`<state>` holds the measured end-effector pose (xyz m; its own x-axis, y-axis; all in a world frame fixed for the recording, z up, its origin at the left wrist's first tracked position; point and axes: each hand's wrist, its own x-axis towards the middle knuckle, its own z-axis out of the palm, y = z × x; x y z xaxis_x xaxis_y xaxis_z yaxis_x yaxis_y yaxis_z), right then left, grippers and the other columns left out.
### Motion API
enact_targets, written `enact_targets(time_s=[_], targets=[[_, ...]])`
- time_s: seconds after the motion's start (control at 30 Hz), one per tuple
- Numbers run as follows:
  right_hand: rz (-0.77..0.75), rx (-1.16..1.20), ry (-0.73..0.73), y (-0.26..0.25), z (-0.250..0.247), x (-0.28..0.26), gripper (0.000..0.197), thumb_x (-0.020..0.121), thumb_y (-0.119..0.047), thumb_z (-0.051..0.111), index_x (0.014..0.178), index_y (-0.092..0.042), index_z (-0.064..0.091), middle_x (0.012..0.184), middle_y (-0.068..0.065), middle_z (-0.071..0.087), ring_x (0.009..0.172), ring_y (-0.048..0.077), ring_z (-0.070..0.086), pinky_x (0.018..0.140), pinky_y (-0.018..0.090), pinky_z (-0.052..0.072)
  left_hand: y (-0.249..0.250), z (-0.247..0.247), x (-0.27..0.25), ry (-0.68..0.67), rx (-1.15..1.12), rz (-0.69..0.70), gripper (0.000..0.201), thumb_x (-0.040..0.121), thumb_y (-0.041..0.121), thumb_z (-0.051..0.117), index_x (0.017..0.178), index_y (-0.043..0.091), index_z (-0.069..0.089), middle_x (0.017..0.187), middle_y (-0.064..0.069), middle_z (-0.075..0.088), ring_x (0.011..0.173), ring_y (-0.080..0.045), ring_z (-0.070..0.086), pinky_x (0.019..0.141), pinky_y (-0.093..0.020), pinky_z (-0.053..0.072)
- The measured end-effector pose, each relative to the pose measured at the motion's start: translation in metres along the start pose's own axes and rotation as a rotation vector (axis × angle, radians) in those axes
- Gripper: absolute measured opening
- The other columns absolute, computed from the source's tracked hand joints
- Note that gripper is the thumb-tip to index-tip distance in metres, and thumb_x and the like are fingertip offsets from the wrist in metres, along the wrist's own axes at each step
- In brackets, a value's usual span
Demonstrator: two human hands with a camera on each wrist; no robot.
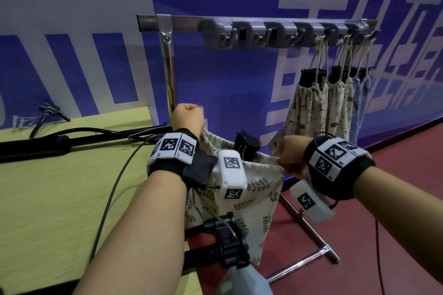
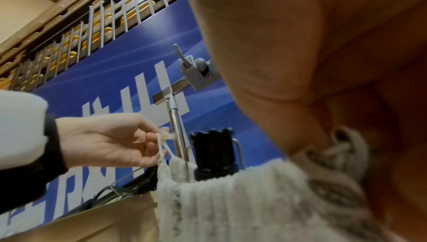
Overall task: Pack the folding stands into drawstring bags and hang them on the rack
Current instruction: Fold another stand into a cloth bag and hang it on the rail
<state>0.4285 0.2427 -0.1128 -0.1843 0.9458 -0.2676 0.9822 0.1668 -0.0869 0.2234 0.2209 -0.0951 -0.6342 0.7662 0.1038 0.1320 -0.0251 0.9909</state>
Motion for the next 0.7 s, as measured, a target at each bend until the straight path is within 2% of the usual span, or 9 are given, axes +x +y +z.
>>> enact_targets(time_s=[0.07, 0.13, 0.23, 0.3, 0.4, 0.5, 0.57, 0.63, 0.7], targets=[[0.005, -0.003, 0.027, 0.003, 0.002, 0.004, 0.027, 0.083, -0.010, 0.055, 0.056, -0.012, 0.047, 0.057, 0.001, 0.047, 0.052, 0.012, 0.044, 0.044, 0.020, 0.035, 0.004, 0.003, -0.003, -0.019, -0.082, -0.017, 0.019, 0.090, 0.001, 0.039, 0.079, 0.015, 0.045, 0.079, -0.003, 0.048, 0.073, -0.027, 0.053, 0.062, -0.035, 0.045], [0.010, 0.053, 0.059, 0.005, 0.005, 0.009, 0.029, 0.083, -0.008, 0.056, 0.055, -0.011, 0.049, 0.054, 0.000, 0.050, 0.048, 0.010, 0.046, 0.039, 0.018, 0.032, 0.007, 0.005, -0.008, -0.055, -0.149, -0.038, 0.028, 0.091, -0.005, 0.032, 0.072, 0.015, 0.034, 0.074, -0.004, 0.041, 0.061, -0.017, 0.046, 0.055, -0.032, 0.042], [0.023, 0.163, 0.058, 0.007, 0.004, 0.013, 0.017, 0.082, 0.000, 0.056, 0.066, -0.005, 0.060, 0.047, 0.000, 0.056, 0.036, 0.007, 0.052, 0.033, 0.014, 0.036, 0.008, 0.006, -0.008, -0.078, -0.158, -0.062, 0.030, 0.090, -0.008, 0.031, 0.069, 0.013, 0.033, 0.067, -0.006, 0.036, 0.054, -0.017, 0.041, 0.051, -0.031, 0.041], [0.026, 0.198, 0.045, 0.007, 0.001, 0.013, 0.012, 0.083, 0.005, 0.054, 0.078, -0.002, 0.063, 0.055, 0.005, 0.057, 0.042, 0.014, 0.057, 0.033, 0.018, 0.041, 0.010, 0.005, -0.009, -0.112, -0.185, -0.097, 0.023, 0.090, -0.008, 0.031, 0.075, 0.008, 0.038, 0.067, -0.009, 0.039, 0.049, -0.017, 0.043, 0.041, -0.024, 0.039], [0.030, 0.001, 0.060, 0.003, -0.002, 0.006, 0.008, 0.089, -0.001, 0.049, 0.086, -0.005, 0.055, 0.066, 0.004, 0.050, 0.072, 0.024, 0.055, 0.049, 0.026, 0.045, 0.014, 0.003, -0.014, -0.214, -0.247, -0.183, 0.021, 0.089, -0.007, 0.033, 0.075, 0.006, 0.040, 0.058, -0.007, 0.033, 0.025, -0.008, 0.034, 0.033, -0.013, 0.026], [0.015, -0.082, 0.037, 0.005, 0.006, 0.012, 0.011, 0.093, -0.008, 0.047, 0.087, -0.006, 0.056, 0.074, 0.006, 0.051, 0.079, 0.022, 0.050, 0.063, 0.027, 0.040, 0.016, 0.006, -0.020, -0.361, -0.182, -0.216, 0.027, 0.087, -0.006, 0.042, 0.068, 0.012, 0.040, 0.057, -0.001, 0.024, 0.030, -0.006, 0.027, 0.035, -0.014, 0.021], [0.037, 0.187, -0.035, 0.012, 0.015, 0.020, 0.023, 0.094, -0.004, 0.045, 0.072, -0.005, 0.053, 0.062, 0.005, 0.052, 0.064, 0.021, 0.061, 0.051, 0.026, 0.045, 0.015, 0.007, -0.023, -0.431, -0.090, -0.217, 0.025, 0.086, -0.005, 0.046, 0.070, 0.015, 0.045, 0.060, 0.000, 0.029, 0.043, -0.009, 0.024, 0.042, -0.018, 0.021], [0.056, 0.543, 0.002, 0.017, 0.020, 0.023, 0.029, 0.092, 0.002, 0.045, 0.067, -0.012, 0.047, 0.062, 0.004, 0.053, 0.044, 0.011, 0.060, 0.042, 0.022, 0.047, 0.012, 0.008, -0.025, -0.465, 0.029, -0.224, 0.022, 0.086, -0.002, 0.049, 0.075, 0.016, 0.053, 0.069, 0.000, 0.038, 0.053, -0.012, 0.025, 0.048, -0.022, 0.021], [0.076, 0.844, 0.066, 0.017, 0.024, 0.022, 0.030, 0.091, 0.006, 0.045, 0.069, -0.014, 0.045, 0.070, 0.005, 0.051, 0.052, 0.014, 0.058, 0.050, 0.023, 0.050, 0.009, 0.006, -0.025, -0.445, 0.103, -0.230, 0.013, 0.086, 0.003, 0.051, 0.085, 0.014, 0.058, 0.081, -0.003, 0.042, 0.058, -0.015, 0.027, 0.049, -0.025, 0.022]])
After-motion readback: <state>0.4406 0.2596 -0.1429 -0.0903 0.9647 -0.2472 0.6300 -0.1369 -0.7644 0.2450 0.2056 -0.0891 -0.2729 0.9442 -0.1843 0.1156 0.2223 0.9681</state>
